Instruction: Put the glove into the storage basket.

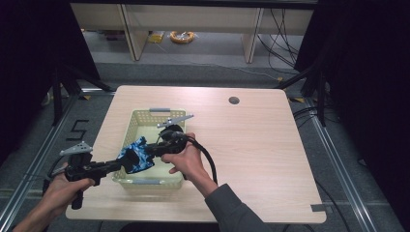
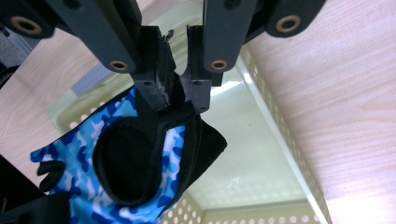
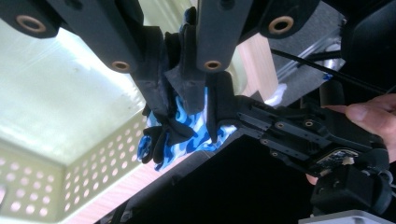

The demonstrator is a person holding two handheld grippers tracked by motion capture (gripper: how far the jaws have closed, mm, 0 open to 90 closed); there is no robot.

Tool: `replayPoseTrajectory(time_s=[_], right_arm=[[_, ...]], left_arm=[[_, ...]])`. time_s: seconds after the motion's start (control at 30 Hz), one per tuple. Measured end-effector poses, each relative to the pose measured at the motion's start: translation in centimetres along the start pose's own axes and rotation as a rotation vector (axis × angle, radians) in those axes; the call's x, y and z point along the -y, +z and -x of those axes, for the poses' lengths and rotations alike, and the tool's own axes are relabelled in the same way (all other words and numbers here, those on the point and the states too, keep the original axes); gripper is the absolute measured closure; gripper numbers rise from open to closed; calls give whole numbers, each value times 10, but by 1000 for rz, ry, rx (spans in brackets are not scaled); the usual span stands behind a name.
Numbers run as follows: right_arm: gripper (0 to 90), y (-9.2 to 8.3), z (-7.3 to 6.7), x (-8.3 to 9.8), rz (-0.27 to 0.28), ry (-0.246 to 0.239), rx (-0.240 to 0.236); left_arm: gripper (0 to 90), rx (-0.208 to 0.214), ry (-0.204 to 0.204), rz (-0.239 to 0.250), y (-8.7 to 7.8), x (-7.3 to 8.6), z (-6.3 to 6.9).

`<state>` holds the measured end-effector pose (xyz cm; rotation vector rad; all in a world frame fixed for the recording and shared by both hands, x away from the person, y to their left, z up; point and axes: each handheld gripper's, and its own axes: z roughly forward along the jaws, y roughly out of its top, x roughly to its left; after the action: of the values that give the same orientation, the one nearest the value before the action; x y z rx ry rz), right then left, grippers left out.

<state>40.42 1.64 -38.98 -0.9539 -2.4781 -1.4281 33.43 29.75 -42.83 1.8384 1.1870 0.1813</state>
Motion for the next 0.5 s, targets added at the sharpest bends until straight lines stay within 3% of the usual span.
replayPoseTrajectory(time_s=[0.13,0.27,0.5], right_arm=[[831,8,6,10,2,20,1],[831,11,14,21,-10,75,7],[830,13,28,39,-36,105,37]], left_arm=[[788,-4,13,-28,0,1,-2],[784,5,24,-43,4,0,1],[754,4,60,-75,15,-5,8]])
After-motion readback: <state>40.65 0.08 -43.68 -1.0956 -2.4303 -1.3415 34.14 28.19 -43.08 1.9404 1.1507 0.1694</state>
